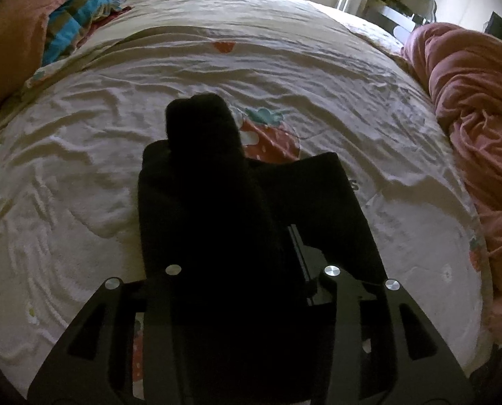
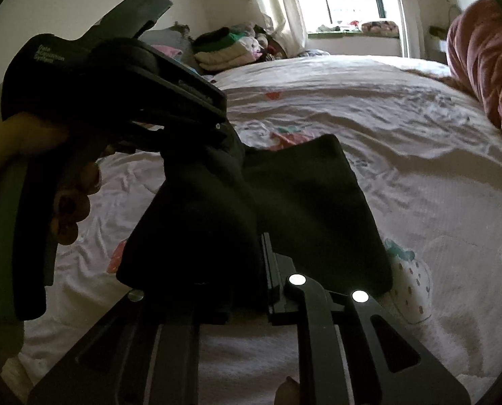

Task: Fold small clothes
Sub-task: 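Lift the shirt with both grippers and fold it over onto itself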

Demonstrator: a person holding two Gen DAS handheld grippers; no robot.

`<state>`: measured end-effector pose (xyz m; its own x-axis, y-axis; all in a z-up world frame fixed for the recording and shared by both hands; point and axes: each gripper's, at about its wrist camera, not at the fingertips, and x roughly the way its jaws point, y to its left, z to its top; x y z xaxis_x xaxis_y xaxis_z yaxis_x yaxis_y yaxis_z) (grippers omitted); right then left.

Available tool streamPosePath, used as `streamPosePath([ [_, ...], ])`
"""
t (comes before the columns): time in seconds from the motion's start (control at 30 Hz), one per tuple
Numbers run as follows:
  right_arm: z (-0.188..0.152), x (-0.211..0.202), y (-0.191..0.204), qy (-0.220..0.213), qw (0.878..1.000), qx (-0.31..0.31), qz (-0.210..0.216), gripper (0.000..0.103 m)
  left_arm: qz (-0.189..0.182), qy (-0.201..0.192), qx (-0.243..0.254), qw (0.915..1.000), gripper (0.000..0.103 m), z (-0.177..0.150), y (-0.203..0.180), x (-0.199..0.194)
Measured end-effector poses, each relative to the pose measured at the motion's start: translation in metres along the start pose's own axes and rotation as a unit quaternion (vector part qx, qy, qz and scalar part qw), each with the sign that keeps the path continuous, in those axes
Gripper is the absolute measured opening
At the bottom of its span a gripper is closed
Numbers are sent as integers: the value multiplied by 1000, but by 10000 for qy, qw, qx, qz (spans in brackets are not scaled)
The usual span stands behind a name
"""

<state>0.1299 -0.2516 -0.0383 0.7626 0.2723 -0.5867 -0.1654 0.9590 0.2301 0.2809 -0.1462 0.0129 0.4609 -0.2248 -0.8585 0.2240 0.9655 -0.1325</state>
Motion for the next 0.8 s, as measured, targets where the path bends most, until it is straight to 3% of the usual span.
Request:
streamPosePath([
  [0.3, -3, 6, -18, 209, 9991, 365, 109, 18, -107, 72, 45, 9999, 37, 2, -13, 11],
  [0.4, -5, 9, -27, 315, 9977, 557, 206, 20, -262, 84, 11, 9996, 48, 1, -15, 14],
  [0.47, -6, 12, -35, 424, 9956, 784, 304, 23, -511, 93, -138, 9986, 65, 2, -11, 15],
  [0.5, -6, 14, -39, 471, 9944, 885, 342, 25, -637, 78, -208, 9977, 69, 2, -8, 14],
  [0.6, -10, 18, -53, 615, 9893, 1241, 451, 25, -885, -17, -401, 9953, 70, 2, 0, 8],
  [0.8, -14, 22, -71, 774, 9791, 1746, 696, 30, -815, -269, -694, 9939, 70, -6, 22, -7],
])
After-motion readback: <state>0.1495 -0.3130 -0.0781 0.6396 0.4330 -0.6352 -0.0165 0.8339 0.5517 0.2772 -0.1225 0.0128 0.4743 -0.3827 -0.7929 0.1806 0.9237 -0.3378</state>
